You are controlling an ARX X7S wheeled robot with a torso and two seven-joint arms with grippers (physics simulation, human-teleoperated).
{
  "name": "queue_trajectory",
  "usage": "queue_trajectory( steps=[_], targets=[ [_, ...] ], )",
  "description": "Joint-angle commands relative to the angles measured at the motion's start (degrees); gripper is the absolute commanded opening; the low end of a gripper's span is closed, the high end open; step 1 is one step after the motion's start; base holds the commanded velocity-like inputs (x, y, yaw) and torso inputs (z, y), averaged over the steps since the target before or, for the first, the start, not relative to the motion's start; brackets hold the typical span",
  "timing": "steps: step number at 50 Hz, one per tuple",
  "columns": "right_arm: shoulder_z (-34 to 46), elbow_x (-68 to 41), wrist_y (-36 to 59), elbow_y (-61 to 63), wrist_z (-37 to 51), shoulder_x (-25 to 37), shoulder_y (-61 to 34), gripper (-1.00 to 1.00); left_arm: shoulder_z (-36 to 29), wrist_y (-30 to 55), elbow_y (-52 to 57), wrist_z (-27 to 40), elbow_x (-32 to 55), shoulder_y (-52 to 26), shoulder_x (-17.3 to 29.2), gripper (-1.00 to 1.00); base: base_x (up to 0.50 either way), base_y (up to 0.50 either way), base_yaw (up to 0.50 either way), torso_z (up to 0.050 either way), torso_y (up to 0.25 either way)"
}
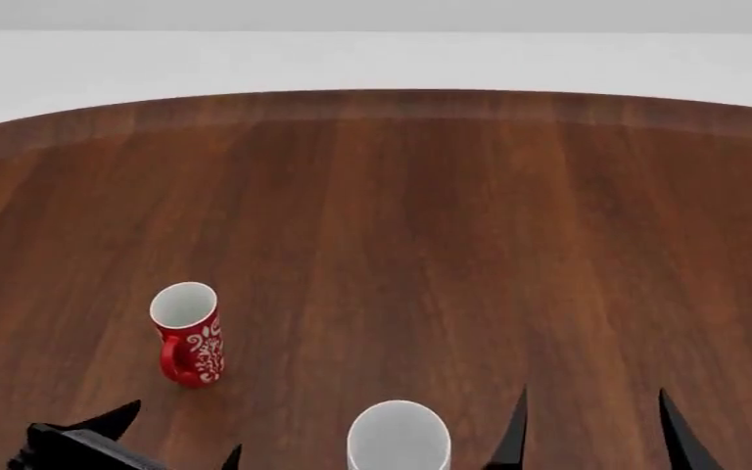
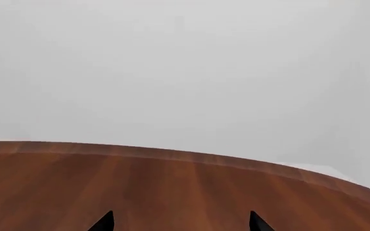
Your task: Put the white mug on the plate.
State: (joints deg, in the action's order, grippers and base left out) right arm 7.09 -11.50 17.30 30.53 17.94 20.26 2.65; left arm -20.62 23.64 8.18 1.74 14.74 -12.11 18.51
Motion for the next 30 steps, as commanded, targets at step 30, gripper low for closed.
queue_trajectory(
  steps=[30],
  targets=[
    [2.1, 1.2, 8.6, 10.1, 2.1, 2.4, -2.3, 1.00, -10.5, 2.4, -19.2, -9.8, -1.3, -10.4, -3.4, 1.00, 0.00, 0.00, 0.00, 0.000, 0.000]
  ],
)
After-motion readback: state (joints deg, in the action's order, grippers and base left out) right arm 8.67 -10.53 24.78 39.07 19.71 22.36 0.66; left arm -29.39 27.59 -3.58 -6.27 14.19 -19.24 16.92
